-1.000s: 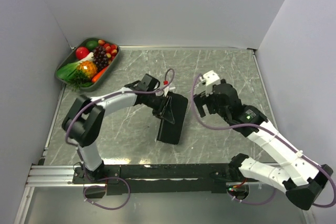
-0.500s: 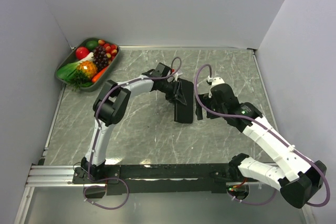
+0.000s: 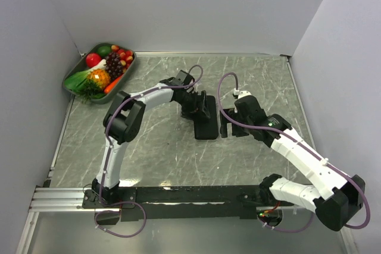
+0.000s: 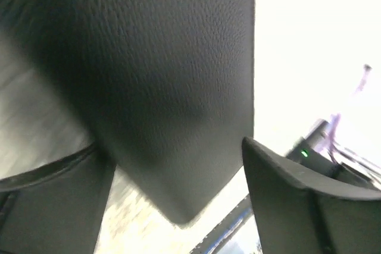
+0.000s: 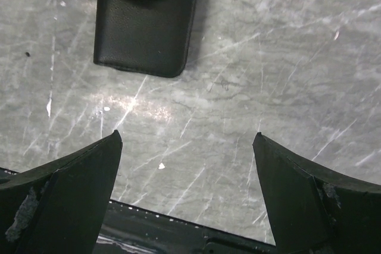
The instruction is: Sort the hair-cutting tools
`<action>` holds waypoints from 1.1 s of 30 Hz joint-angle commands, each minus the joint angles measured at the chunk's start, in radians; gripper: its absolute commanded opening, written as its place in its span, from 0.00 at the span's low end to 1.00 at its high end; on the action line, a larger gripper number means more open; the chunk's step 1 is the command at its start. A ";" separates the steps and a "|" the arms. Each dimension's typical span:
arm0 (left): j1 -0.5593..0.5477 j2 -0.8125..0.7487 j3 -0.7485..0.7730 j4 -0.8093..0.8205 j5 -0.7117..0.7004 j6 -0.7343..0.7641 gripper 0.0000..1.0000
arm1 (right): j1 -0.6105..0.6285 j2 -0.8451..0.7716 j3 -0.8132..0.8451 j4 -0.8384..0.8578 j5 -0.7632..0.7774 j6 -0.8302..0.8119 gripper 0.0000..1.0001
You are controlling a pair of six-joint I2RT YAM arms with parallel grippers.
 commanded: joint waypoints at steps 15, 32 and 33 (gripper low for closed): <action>0.133 -0.753 -0.294 -0.132 -0.682 0.012 0.96 | -0.006 0.198 0.252 -0.107 0.041 0.087 1.00; 0.198 -0.995 -0.463 -0.051 -0.852 0.018 0.97 | -0.078 0.303 0.583 -0.238 0.250 0.003 1.00; 0.198 -0.999 -0.460 -0.054 -0.858 0.020 0.97 | -0.079 0.297 0.588 -0.239 0.268 0.012 1.00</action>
